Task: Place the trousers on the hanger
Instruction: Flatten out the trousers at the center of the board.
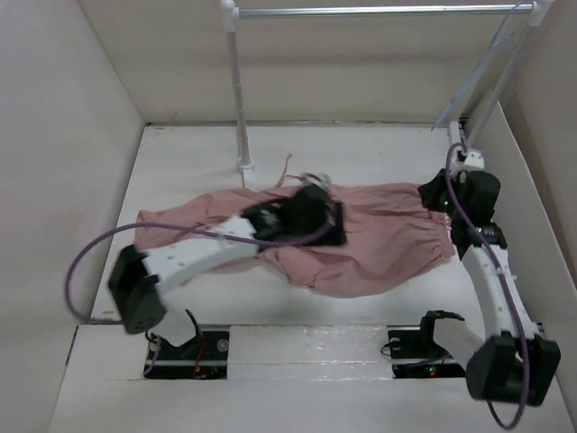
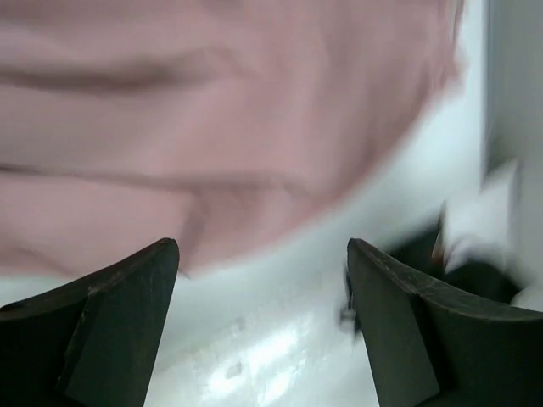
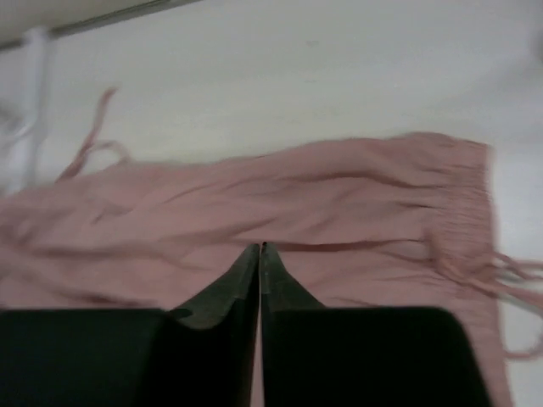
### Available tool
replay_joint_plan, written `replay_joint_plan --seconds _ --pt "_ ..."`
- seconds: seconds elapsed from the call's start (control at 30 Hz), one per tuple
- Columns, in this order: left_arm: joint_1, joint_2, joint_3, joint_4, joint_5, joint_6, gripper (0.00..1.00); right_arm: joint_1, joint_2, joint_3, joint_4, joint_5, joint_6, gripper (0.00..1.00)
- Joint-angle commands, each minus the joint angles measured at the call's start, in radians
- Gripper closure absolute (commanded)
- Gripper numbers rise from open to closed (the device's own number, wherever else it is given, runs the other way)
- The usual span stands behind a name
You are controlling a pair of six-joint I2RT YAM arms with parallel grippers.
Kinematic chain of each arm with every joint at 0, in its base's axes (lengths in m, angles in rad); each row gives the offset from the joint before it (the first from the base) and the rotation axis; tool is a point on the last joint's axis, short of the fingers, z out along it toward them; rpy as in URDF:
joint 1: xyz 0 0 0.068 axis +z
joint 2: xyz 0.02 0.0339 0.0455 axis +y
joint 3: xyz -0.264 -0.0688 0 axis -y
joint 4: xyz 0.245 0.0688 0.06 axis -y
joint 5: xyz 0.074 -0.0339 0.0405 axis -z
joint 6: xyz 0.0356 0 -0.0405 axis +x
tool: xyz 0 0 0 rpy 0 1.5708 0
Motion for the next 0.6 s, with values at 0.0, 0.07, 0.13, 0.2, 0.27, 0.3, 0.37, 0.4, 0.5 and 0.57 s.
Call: replay_joint_plan --seconds 0.0,0.07,0.13,0.2,0.27,0.3,0.37,0.4,0.5,0.57 --pt "0.33 -0.305 -0.181 0.035 -0.146 -0.106 0.24 0.158 -0.14 -0.139 -0.101 -0.069 -0.014 0.99" --pt "0.654 -0.372 -0.276 0.053 -0.116 -0.057 0.24 0.268 -0.188 -0.191 -0.163 -0.109 -0.04 1.0" --pt "0.975 -0.413 -0.323 0.062 -0.046 0.006 0.23 0.341 -0.245 -0.237 -0.208 -0.104 -0.068 1.0" --pt "1.171 -0.412 -0.344 0.064 0.061 0.029 0.23 0.434 -0.297 -0.254 -0.266 -0.086 -0.086 0.95" --pt "1.386 -0.392 -0.379 0.088 0.102 0.051 0.23 0.482 -0.323 -0.266 -0.289 -0.071 -0.098 0.84" --pt "1.438 -0.357 -0.385 0.09 0.112 0.052 0.23 0.526 -0.331 -0.269 -0.285 -0.074 -0.097 0.8" --pt "1.54 -0.28 -0.388 0.096 0.134 0.04 0.23 0.566 -0.326 -0.261 -0.282 -0.075 -0.101 0.69" --pt "1.558 -0.257 -0.39 0.105 0.139 0.038 0.23 0.603 -0.32 -0.254 -0.28 -0.077 -0.105 0.65" --pt "1.594 -0.161 -0.384 0.151 0.145 0.043 0.22 0.655 -0.276 -0.235 -0.263 -0.066 -0.105 0.54" --pt "1.594 -0.098 -0.339 0.13 0.123 0.06 0.22 0.703 -0.242 -0.228 -0.247 -0.054 -0.103 0.52"
